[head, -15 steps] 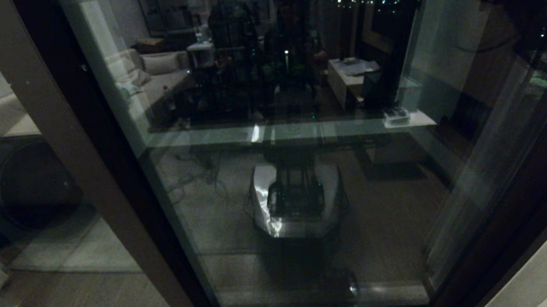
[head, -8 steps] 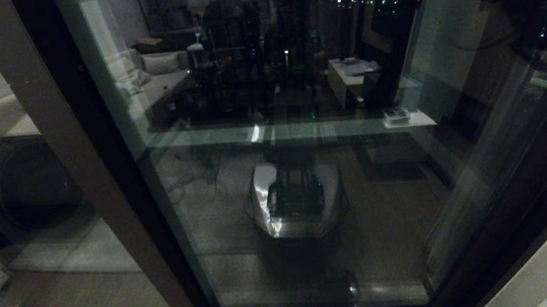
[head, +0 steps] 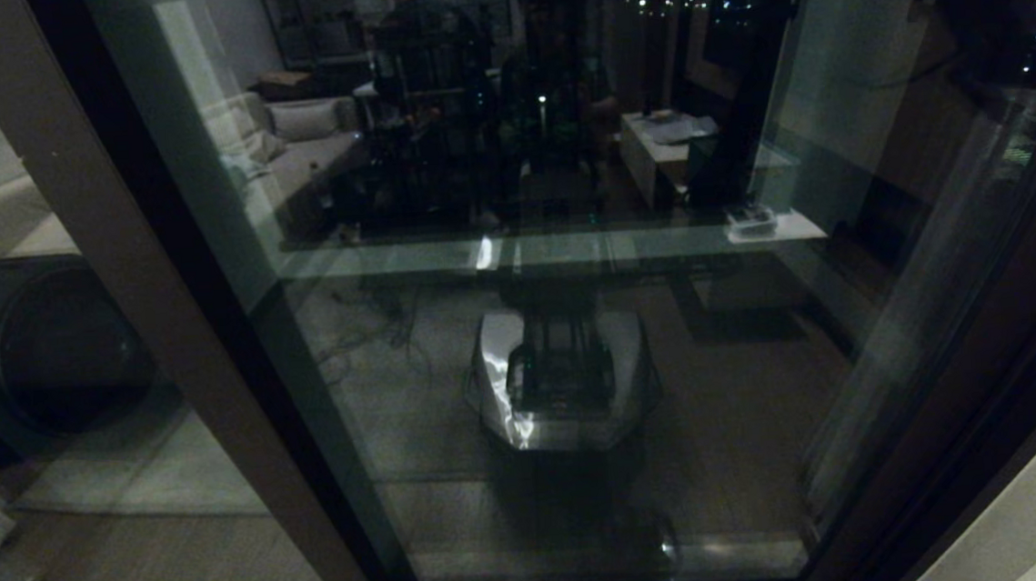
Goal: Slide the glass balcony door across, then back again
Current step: Open the slid door
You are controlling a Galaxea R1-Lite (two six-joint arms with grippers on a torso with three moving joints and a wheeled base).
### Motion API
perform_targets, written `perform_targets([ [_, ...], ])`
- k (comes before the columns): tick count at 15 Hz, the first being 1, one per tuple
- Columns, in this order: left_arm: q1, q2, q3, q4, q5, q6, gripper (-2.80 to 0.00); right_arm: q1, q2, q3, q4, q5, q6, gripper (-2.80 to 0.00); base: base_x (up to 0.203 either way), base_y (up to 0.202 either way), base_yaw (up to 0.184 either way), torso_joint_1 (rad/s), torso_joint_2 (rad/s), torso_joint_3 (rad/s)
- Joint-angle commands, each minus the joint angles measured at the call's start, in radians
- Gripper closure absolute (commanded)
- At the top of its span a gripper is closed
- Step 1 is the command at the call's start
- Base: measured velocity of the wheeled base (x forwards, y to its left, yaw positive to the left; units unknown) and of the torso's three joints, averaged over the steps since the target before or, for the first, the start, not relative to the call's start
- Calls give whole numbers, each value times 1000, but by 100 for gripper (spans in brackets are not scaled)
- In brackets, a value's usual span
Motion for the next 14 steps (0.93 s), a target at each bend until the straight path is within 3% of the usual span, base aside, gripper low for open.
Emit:
perform_targets([
  [1, -1, 0, 0, 1, 0, 0, 0, 12, -36, 36, 6, 0, -1, -280, 0, 0, 0, 0, 0, 0],
  [8, 0, 0, 0, 1, 0, 0, 0, 38, -90, 104, 5, -1, -1, -280, 0, 0, 0, 0, 0, 0],
  [11, 0, 0, 0, 1, 0, 0, 0, -6, -152, 145, 5, -4, -6, -280, 0, 0, 0, 0, 0, 0],
  [12, 0, 0, 1, 1, 0, 0, 0, -25, -181, 168, 5, -5, -11, -114, 0, 0, 0, 0, 0, 0],
  [13, 0, 0, 0, 1, 0, 0, 0, -51, -212, 190, 5, -7, -21, 0, 0, 0, 0, 0, 0, 0],
  [14, -1, 0, 0, 1, 0, 0, 0, -79, -237, 208, 6, -12, -42, 0, 0, 0, 0, 0, 0, 0],
])
